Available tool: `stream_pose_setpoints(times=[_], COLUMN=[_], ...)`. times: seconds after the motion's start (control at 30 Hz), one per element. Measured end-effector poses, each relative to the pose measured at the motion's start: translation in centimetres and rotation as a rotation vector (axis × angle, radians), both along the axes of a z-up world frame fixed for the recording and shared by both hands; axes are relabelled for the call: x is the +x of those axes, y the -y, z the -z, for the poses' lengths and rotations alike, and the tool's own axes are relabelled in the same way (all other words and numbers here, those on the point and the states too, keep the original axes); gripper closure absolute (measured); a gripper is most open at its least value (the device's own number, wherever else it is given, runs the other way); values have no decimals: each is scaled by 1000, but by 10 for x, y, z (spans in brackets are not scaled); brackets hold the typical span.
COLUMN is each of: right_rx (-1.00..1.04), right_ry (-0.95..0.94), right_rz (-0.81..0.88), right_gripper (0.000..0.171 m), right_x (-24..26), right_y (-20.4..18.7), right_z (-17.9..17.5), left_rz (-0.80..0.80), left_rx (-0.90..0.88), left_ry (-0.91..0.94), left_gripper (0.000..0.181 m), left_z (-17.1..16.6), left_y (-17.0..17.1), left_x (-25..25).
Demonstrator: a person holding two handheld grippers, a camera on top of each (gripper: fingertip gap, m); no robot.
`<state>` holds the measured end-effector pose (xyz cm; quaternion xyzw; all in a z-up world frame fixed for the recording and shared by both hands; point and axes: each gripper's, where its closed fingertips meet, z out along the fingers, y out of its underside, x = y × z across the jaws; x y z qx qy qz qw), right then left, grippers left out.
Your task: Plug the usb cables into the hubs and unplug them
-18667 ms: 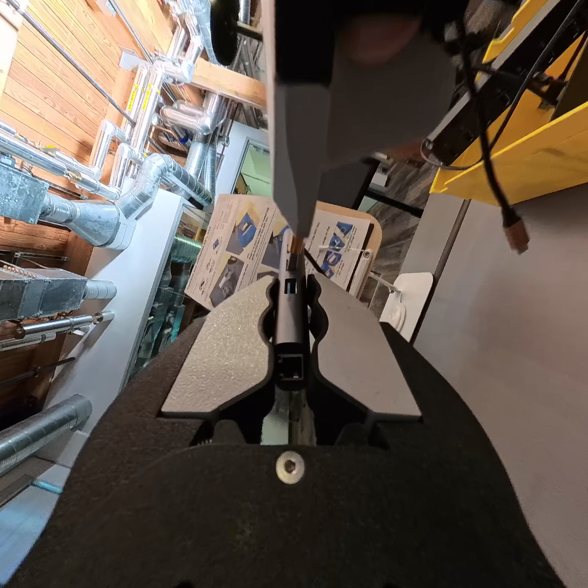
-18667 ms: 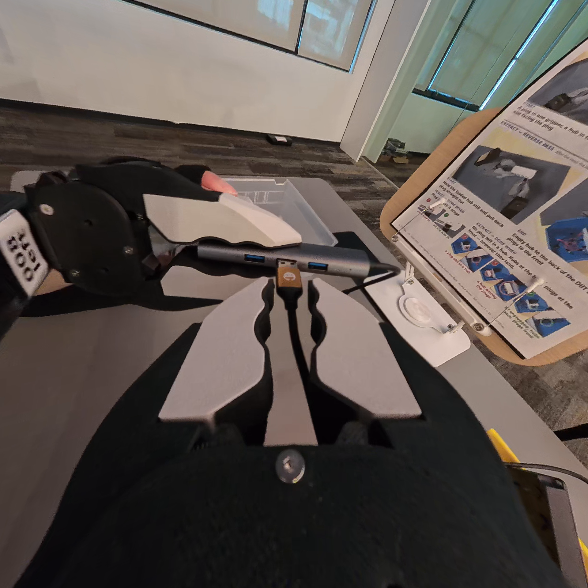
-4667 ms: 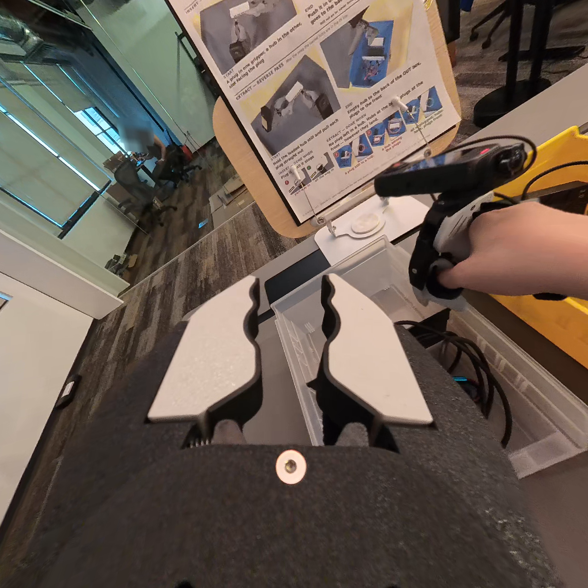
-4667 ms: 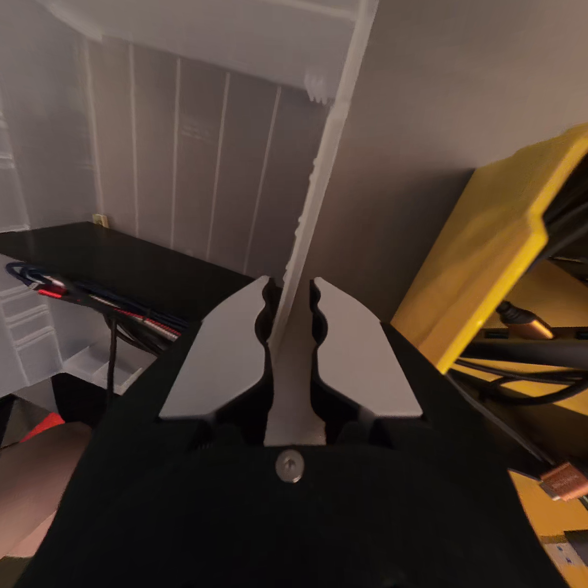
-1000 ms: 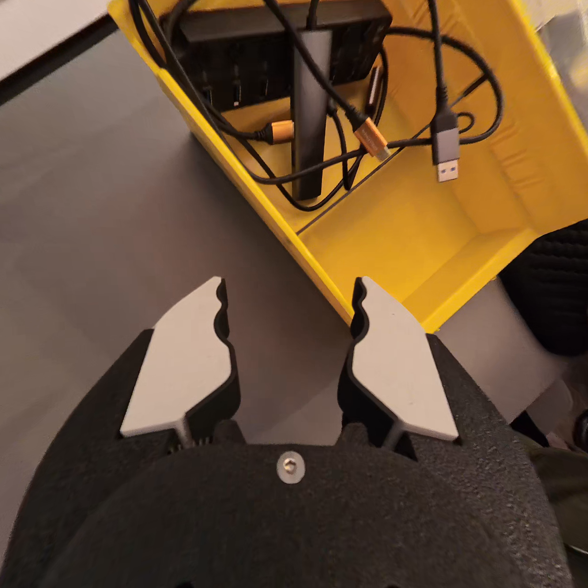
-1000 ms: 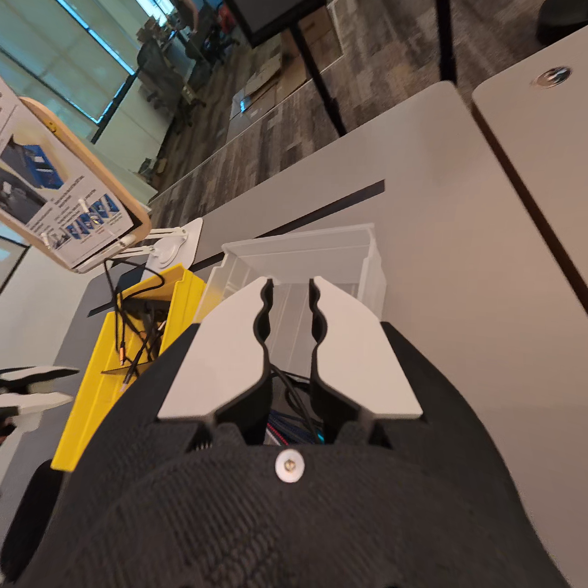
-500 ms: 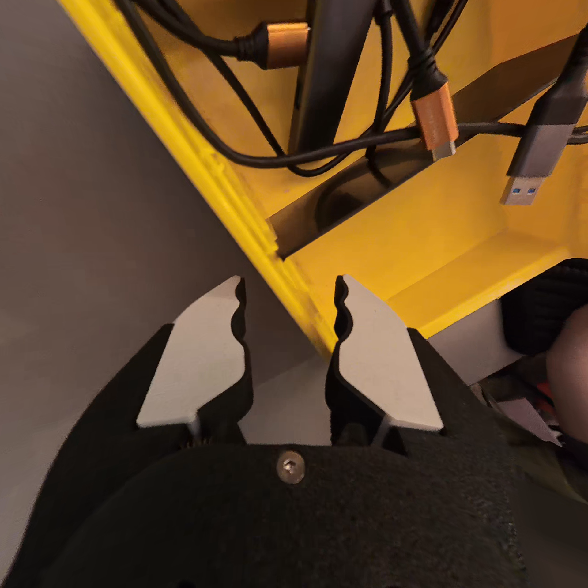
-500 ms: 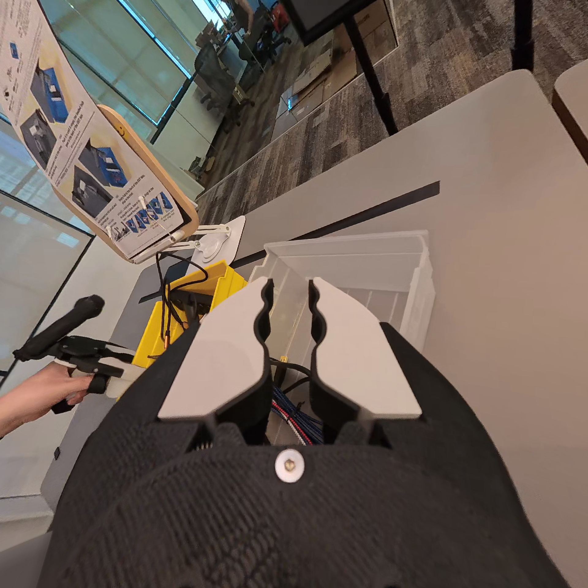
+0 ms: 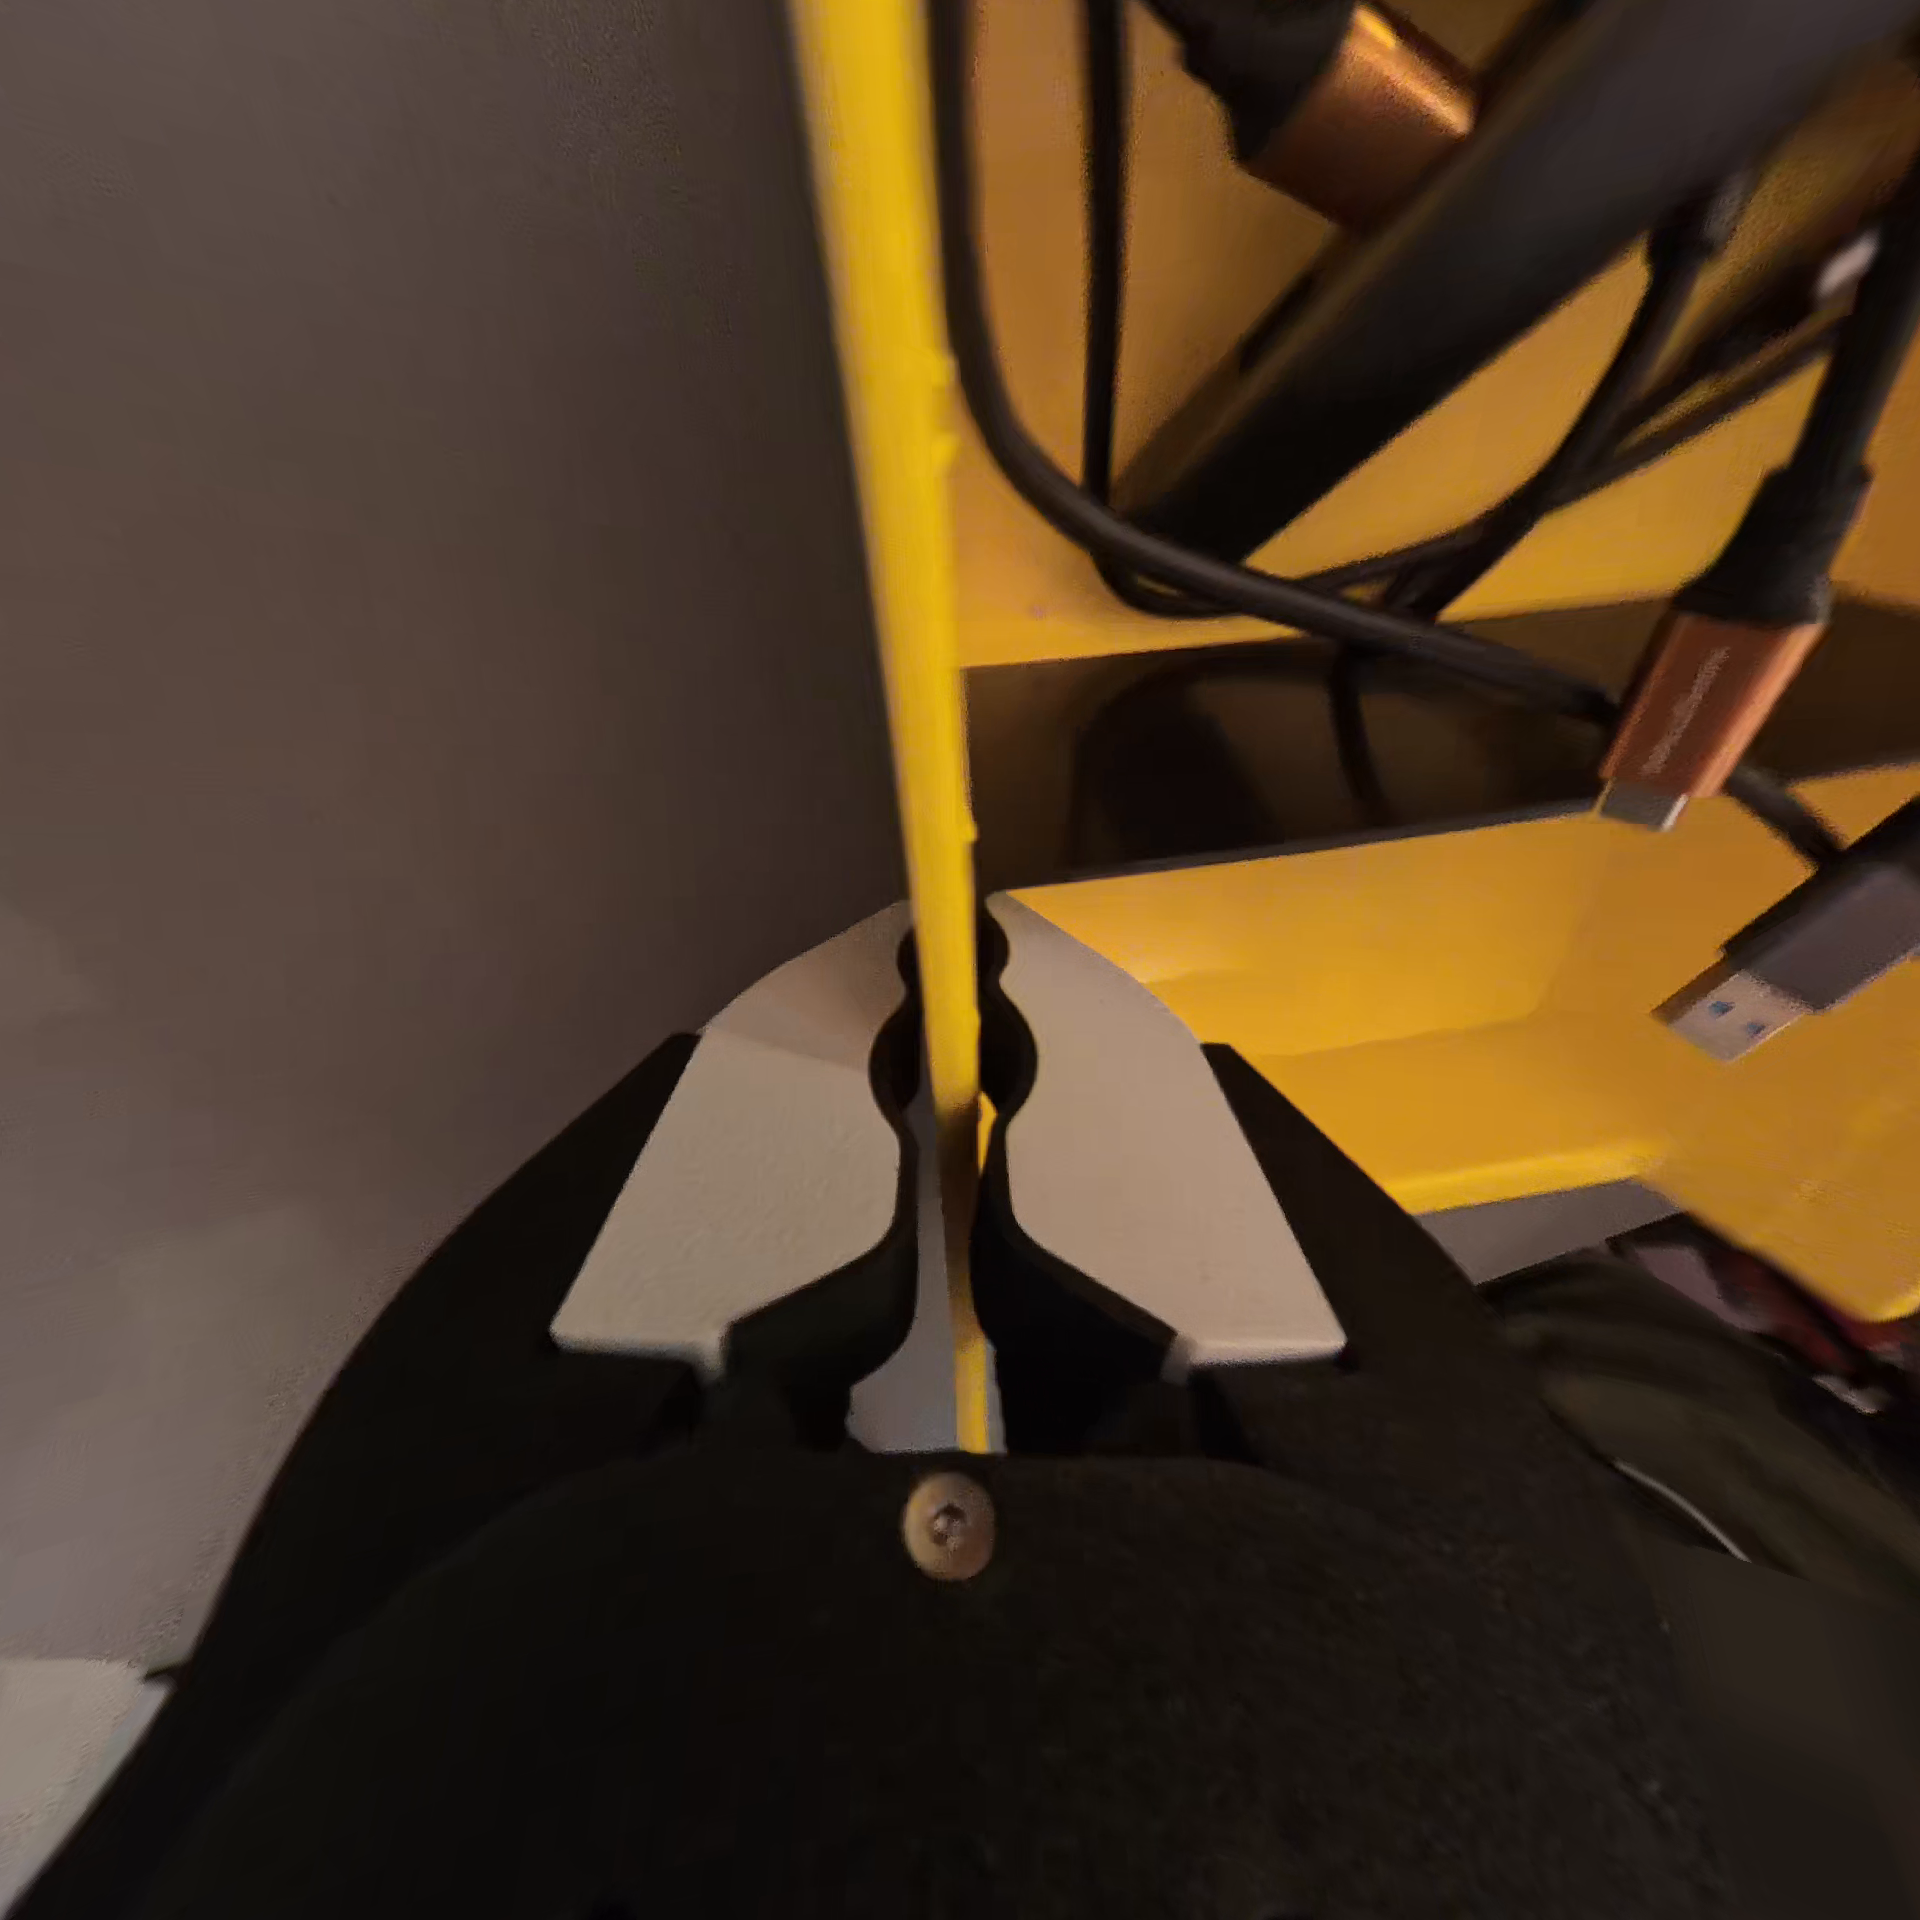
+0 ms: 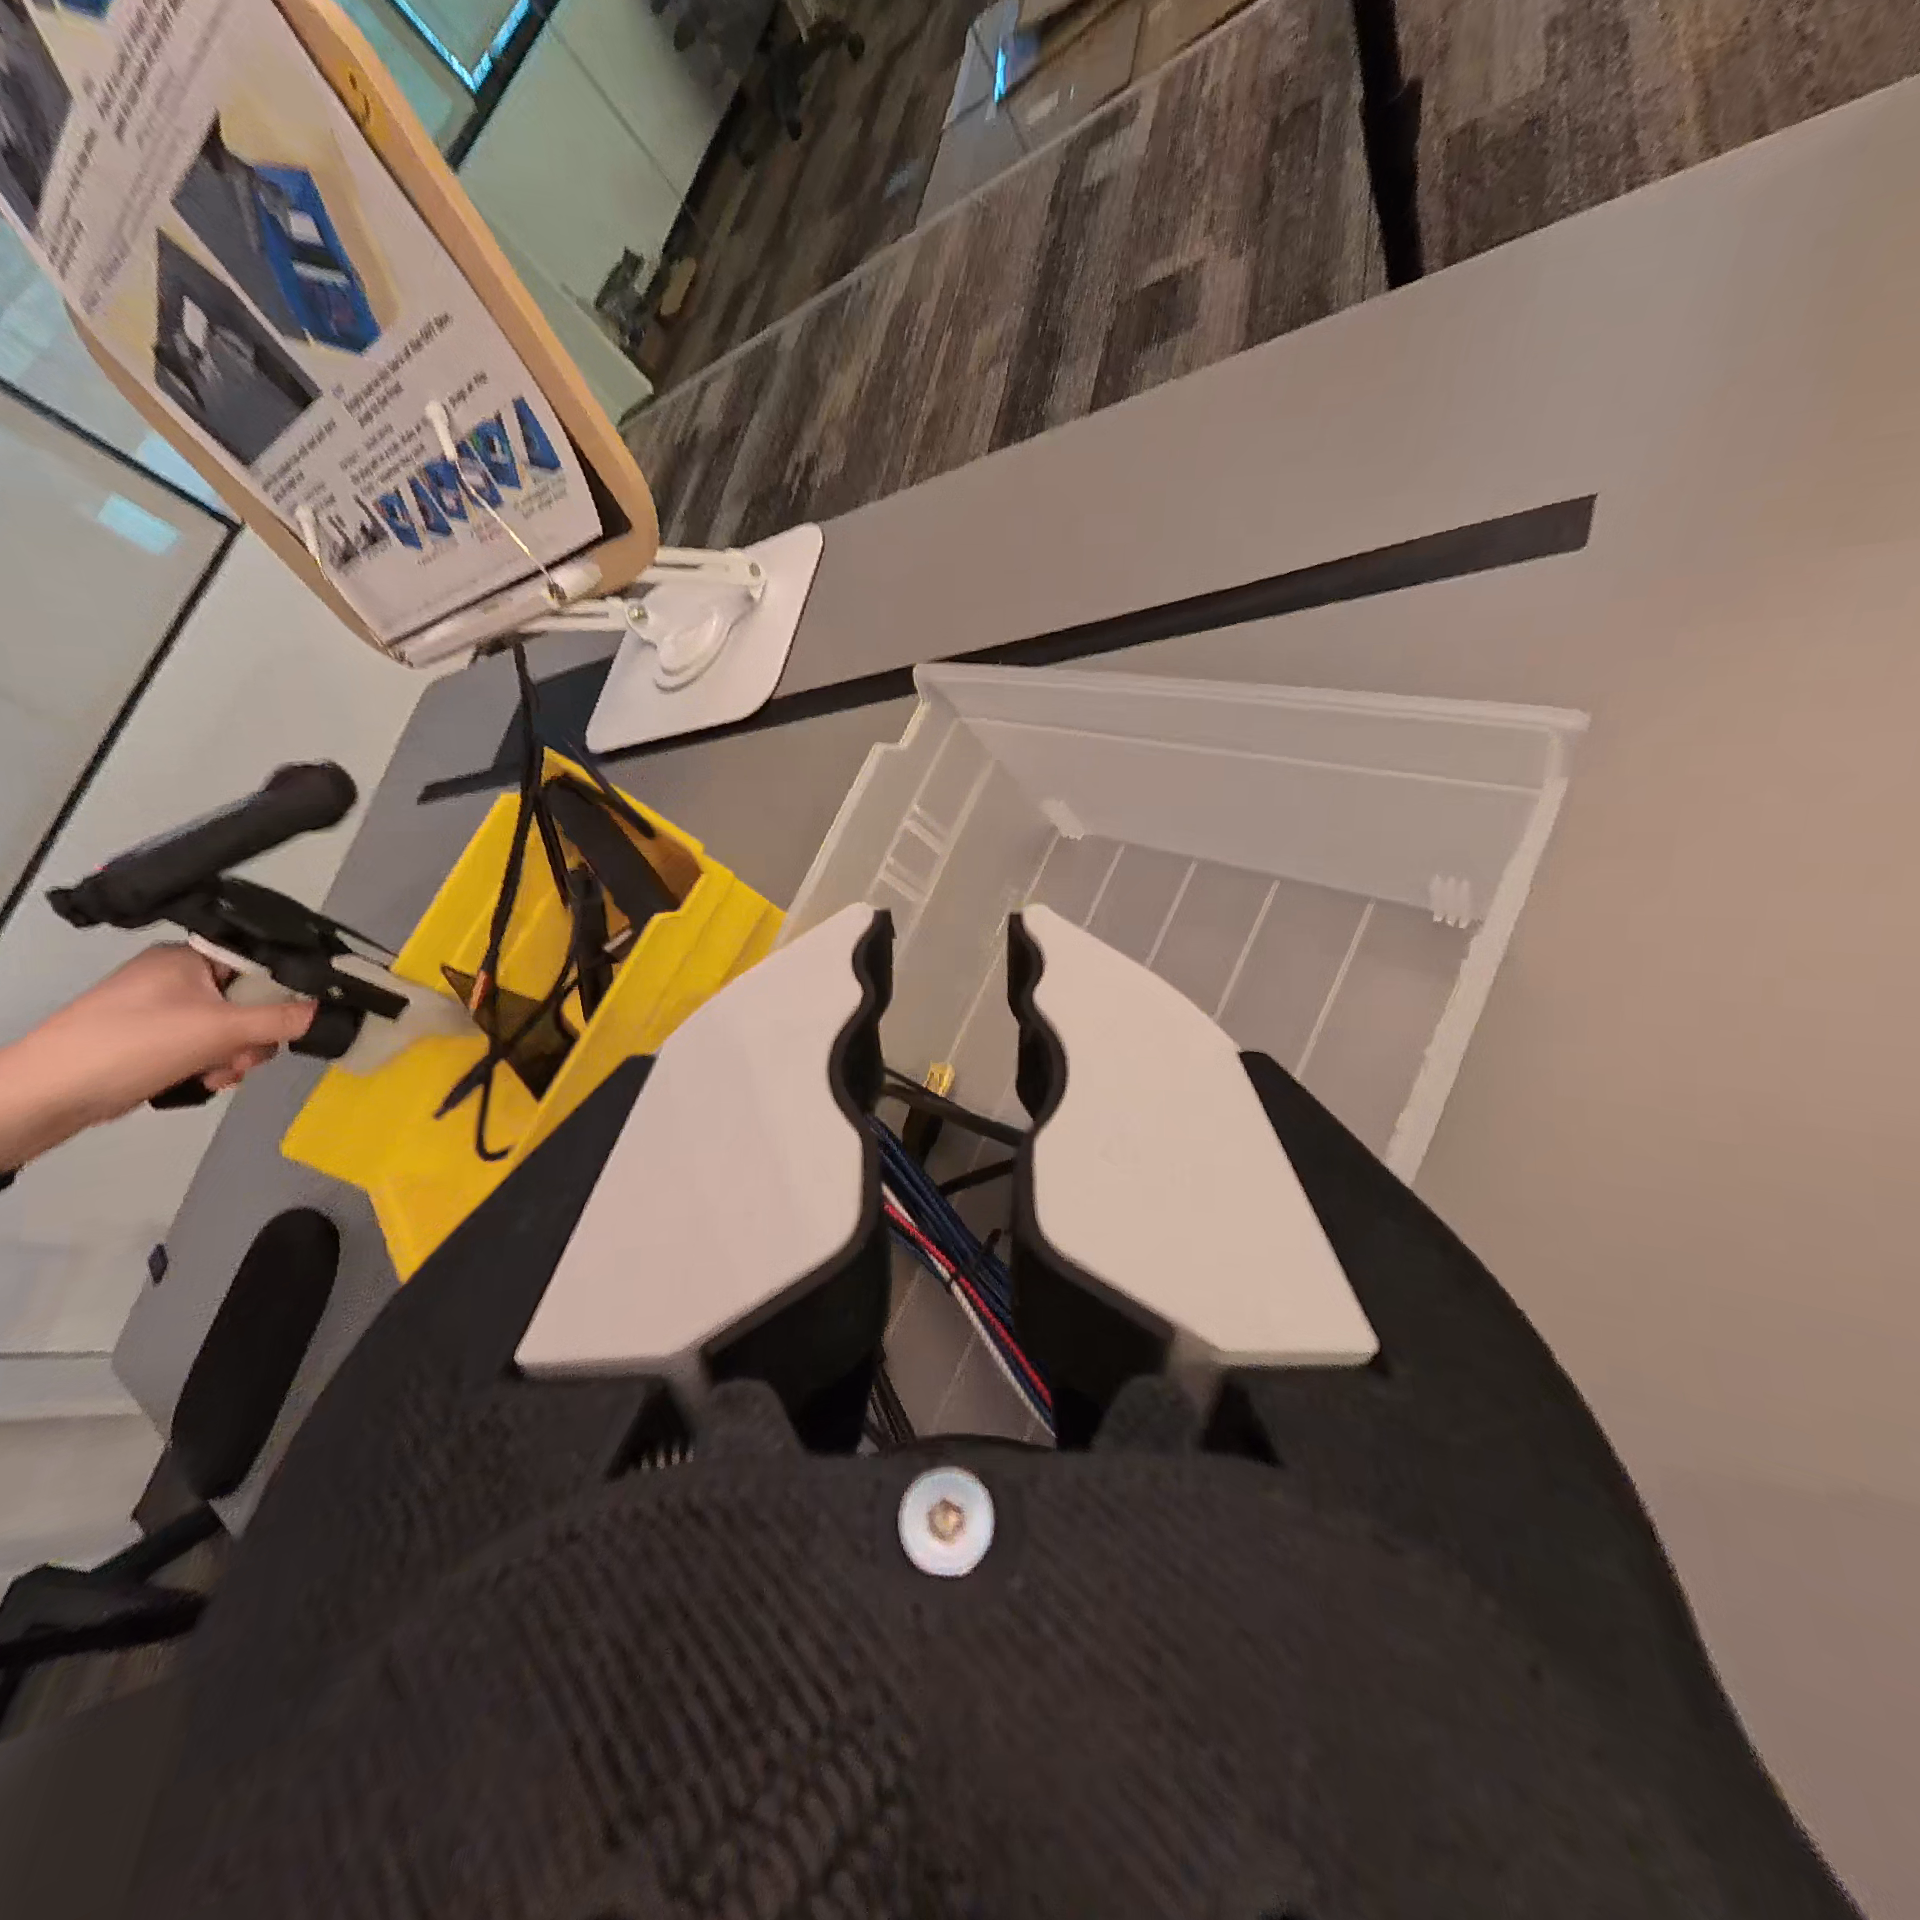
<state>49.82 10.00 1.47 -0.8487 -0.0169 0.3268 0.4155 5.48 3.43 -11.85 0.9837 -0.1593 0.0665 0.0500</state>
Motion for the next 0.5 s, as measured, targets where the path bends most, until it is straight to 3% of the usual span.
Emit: stream_pose_setpoints(times=[0.5], right_rx=[-55], right_ry=[15], right_rz=[2], right_gripper=[150], right_x=[13], right_y=[2], right_z=[18], left_rz=[-160], left_rx=[73], left_ry=[15], left_gripper=[175], left_z=[-2], left_y=[6], left_x=[-132])
